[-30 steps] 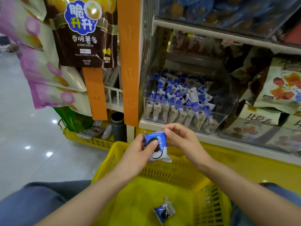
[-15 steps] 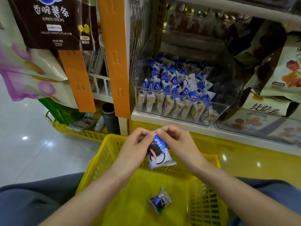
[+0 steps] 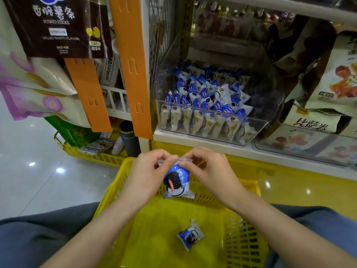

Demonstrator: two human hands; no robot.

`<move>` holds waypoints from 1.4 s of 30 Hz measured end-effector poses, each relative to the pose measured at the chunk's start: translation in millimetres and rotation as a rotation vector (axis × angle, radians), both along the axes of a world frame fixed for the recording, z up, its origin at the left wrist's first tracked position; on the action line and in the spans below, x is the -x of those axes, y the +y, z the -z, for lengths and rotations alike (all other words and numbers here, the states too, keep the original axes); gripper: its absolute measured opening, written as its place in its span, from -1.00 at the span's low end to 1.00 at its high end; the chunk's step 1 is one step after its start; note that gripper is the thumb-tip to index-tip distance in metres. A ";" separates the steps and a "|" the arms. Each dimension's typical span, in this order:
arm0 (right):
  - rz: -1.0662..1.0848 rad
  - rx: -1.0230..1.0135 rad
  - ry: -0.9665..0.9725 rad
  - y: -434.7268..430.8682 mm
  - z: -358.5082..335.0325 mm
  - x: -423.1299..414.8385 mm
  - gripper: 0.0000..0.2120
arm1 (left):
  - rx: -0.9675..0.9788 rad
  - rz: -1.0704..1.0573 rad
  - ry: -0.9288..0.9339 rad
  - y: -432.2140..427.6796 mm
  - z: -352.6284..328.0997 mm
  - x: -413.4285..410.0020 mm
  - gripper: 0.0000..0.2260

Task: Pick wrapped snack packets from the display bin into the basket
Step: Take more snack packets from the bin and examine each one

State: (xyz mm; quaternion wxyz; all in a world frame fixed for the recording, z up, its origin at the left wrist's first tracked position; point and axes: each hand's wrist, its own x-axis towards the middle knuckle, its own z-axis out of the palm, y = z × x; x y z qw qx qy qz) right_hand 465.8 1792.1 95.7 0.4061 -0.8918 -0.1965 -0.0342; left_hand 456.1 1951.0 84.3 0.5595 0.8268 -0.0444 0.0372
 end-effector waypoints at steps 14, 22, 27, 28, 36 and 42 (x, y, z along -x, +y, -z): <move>0.301 -0.457 0.218 -6.2 -10.0 -15.0 -0.90 | 0.477 -0.030 0.374 -12.4 -4.8 1.9 -0.78; 0.201 -0.376 0.662 -0.5 0.3 -11.2 -0.72 | 0.454 -0.205 0.225 -3.1 -6.0 -5.4 -0.92; 0.066 0.148 0.323 2.6 13.1 -4.3 -0.34 | 0.083 -0.146 -0.002 -1.9 -8.0 -1.6 -0.85; 0.037 0.151 0.215 4.4 12.5 -3.1 -0.34 | -0.002 -0.115 -0.062 -2.4 -8.4 0.3 -0.84; 0.101 -0.254 0.144 9.6 4.3 -4.0 -0.92 | -0.086 -0.044 -0.182 -6.9 -7.2 7.2 -0.82; 0.027 -0.028 -0.243 5.0 -1.7 1.8 -0.94 | 0.154 -0.032 0.013 -11.9 -7.4 0.6 -0.84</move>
